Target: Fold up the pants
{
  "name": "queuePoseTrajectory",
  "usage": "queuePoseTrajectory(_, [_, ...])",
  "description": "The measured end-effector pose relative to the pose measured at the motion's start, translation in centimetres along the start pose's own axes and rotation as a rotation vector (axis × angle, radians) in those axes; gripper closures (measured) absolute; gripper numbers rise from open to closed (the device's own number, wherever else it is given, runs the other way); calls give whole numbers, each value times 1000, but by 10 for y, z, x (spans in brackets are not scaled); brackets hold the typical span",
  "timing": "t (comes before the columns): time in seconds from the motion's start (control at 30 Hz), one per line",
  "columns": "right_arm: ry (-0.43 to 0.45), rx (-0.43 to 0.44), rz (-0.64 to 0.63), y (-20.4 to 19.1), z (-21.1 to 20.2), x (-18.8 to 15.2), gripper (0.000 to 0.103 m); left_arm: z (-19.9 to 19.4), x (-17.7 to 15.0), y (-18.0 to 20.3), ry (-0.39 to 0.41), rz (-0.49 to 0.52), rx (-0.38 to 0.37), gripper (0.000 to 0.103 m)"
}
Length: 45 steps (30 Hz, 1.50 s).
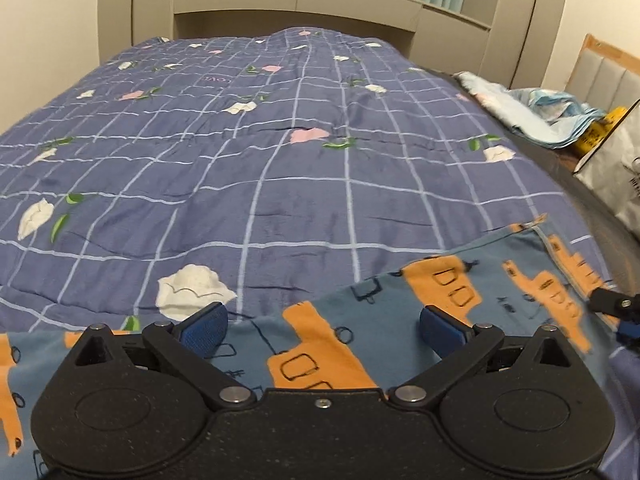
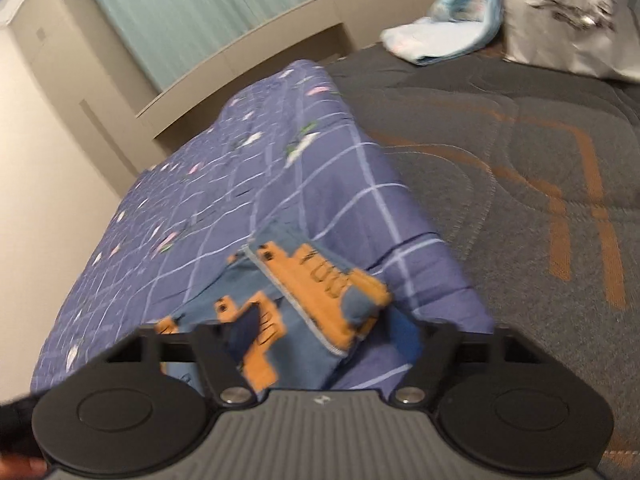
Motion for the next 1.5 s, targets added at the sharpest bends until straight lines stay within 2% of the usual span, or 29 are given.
queuePoseTrajectory(0.07, [25, 9, 55, 8, -1, 0, 69, 0, 1, -1, -6, -8, 3, 1])
queuePoseTrajectory(0.17, [50, 31, 97, 13, -4, 1, 83, -3, 8, -4, -26, -49, -18, 1])
queuePoseTrajectory(0.2, [63, 37, 84, 11, -6, 2, 84, -5, 11, -5, -35, -77, -48, 1])
queuePoseTrajectory(0.27, [92, 41, 20, 1, -12, 4, 86, -12, 19, -6, -29, -162, -146, 1])
queuePoseTrajectory(0.37, [160, 35, -145, -29, -28, 5, 87, -27, 36, -4, 27, -256, -290, 1])
queuePoseTrajectory(0.43, [196, 29, -283, -54, -41, 0, 87, -34, 44, 3, 28, -307, -437, 1])
queuePoseTrajectory(0.5, [227, 13, -442, -82, -53, -11, 87, -37, 49, 11, -14, -392, -623, 1])
queuePoseTrajectory(0.57, [253, 9, -596, -111, -64, -27, 87, -31, 47, 17, -93, -450, -732, 1])
queuePoseTrajectory(0.63, [258, -14, -721, -138, -69, -46, 87, -22, 40, 18, -169, -481, -731, 1])
queuePoseTrajectory(0.73, [262, -68, -904, -172, -73, -82, 88, -15, 27, 8, -188, -519, -715, 3])
queuePoseTrajectory(0.8, [255, -82, -1018, -191, -70, -109, 88, -14, 18, -2, -178, -544, -715, 15])
queuePoseTrajectory(0.87, [224, -74, -1076, -201, -63, -133, 88, -13, 9, -10, -184, -551, -682, 37])
queuePoseTrajectory(0.9, [211, -70, -1084, -204, -58, -140, 88, -12, 7, -13, -183, -547, -666, 44])
queuePoseTrajectory(0.93, [201, -67, -1086, -206, -55, -146, 88, -9, 5, -16, -187, -539, -643, 59])
queuePoseTrajectory(0.97, [191, -67, -1089, -207, -51, -152, 88, -6, 5, -20, -191, -534, -625, 68])
queuePoseTrajectory(1.0, [187, -70, -1089, -206, -48, -156, 88, -4, 3, -23, -190, -534, -618, 72])
queuePoseTrajectory(1.07, [174, -72, -1075, -204, -44, -159, 88, 1, 0, -28, -189, -540, -598, 87])
queuePoseTrajectory(1.3, [147, -74, -1042, -190, -41, -158, 88, 2, -3, -30, -168, -541, -565, 89])
queuePoseTrajectory(1.5, [163, -67, -1021, -194, -53, -154, 88, -23, 9, -28, -104, -481, -539, 91])
Point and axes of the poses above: each gripper's, at about its wrist camera, not at the fingertips, and z roughly the way its jaws point, y to its right, x to its top, the point moved 8 cm from there along z, roughly the way its jaws point, and after that the axes turned 1 degree about -x, right-handed, at the moved point
